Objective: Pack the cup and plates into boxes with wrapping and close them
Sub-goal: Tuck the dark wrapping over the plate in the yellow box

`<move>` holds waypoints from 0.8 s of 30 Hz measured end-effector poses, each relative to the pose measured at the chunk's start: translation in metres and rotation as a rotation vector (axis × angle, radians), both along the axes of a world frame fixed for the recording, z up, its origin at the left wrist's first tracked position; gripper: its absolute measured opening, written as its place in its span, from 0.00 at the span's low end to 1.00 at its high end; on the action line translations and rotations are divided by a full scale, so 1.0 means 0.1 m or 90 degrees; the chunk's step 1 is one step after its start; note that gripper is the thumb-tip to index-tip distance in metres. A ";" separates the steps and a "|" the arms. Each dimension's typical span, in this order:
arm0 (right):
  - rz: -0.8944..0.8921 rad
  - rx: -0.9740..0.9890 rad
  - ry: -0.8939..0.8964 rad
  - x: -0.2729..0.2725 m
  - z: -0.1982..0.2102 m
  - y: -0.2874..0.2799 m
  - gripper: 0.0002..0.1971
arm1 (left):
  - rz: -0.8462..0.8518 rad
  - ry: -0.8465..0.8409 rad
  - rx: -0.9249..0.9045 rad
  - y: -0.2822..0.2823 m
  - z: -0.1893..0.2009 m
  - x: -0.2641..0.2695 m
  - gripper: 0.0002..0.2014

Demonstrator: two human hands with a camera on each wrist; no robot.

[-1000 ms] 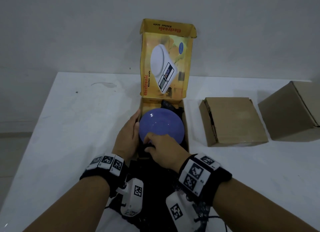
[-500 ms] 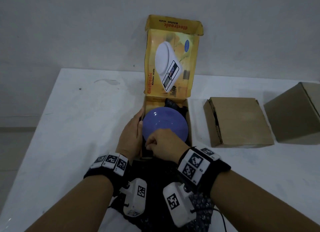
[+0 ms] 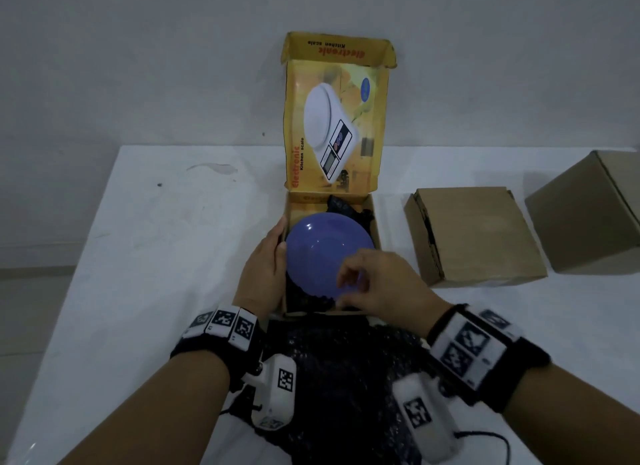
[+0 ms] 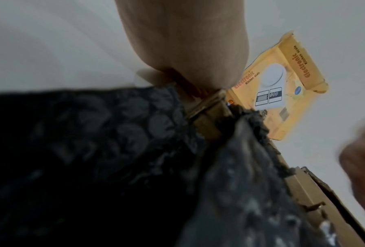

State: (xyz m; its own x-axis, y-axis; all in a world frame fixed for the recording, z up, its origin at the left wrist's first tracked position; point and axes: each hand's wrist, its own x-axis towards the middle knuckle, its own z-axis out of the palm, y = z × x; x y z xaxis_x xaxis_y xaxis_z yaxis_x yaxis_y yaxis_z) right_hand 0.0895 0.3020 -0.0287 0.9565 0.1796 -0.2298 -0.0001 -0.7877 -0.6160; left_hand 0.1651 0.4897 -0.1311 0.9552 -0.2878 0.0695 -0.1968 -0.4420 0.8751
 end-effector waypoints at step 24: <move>-0.511 0.327 -0.082 -0.12 -0.01 -0.44 0.12 | 0.004 0.012 0.018 0.00 -0.01 0.00 0.23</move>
State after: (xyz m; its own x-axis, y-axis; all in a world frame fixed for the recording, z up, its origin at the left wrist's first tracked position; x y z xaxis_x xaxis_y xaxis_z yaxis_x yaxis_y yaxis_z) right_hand 0.0774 0.2581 -0.0295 0.8506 -0.4902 -0.1902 -0.3302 -0.2164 -0.9188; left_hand 0.1646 0.4901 -0.1317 0.9581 -0.2833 0.0431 -0.1773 -0.4678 0.8659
